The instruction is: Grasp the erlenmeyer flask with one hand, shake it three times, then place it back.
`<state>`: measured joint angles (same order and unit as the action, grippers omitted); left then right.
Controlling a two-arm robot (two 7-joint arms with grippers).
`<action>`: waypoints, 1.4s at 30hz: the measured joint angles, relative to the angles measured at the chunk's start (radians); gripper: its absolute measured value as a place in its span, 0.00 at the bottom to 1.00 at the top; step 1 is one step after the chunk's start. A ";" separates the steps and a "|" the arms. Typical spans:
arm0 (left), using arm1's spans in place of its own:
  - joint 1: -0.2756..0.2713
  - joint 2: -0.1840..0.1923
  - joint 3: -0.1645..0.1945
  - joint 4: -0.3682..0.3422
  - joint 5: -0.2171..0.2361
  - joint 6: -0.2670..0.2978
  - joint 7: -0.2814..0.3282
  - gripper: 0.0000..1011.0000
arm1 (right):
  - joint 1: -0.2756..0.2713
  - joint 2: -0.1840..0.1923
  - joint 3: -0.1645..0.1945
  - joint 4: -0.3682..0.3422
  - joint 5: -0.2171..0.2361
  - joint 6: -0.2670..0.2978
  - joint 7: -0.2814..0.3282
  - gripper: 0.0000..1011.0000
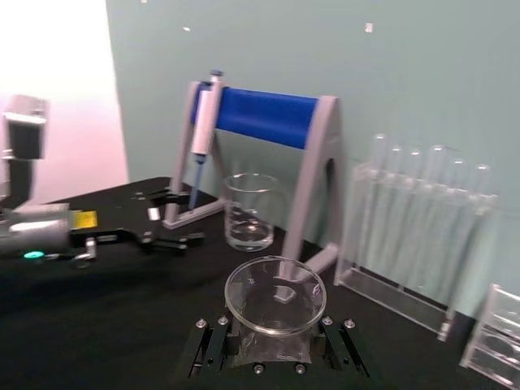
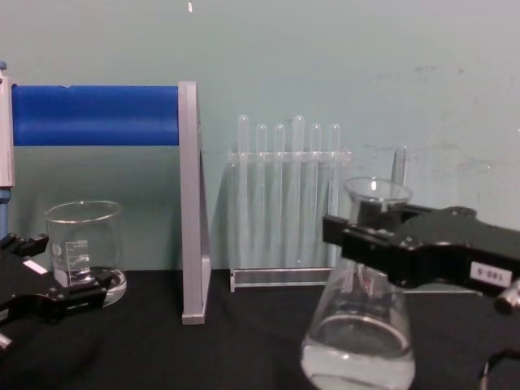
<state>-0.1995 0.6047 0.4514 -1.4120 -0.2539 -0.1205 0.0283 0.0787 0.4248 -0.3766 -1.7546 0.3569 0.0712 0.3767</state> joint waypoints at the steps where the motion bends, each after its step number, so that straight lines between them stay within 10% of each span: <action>1: 0.000 0.000 0.000 0.000 0.000 0.000 0.000 0.99 | 0.002 -0.002 0.003 0.003 0.000 0.000 -0.004 0.44; 42: 0.000 0.000 0.000 0.000 0.000 0.000 0.000 0.99 | 0.047 -0.064 0.176 0.134 -0.076 0.003 -0.119 0.44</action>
<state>-0.1996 0.6047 0.4514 -1.4120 -0.2539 -0.1205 0.0283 0.1256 0.3604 -0.2003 -1.6209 0.2811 0.0746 0.2574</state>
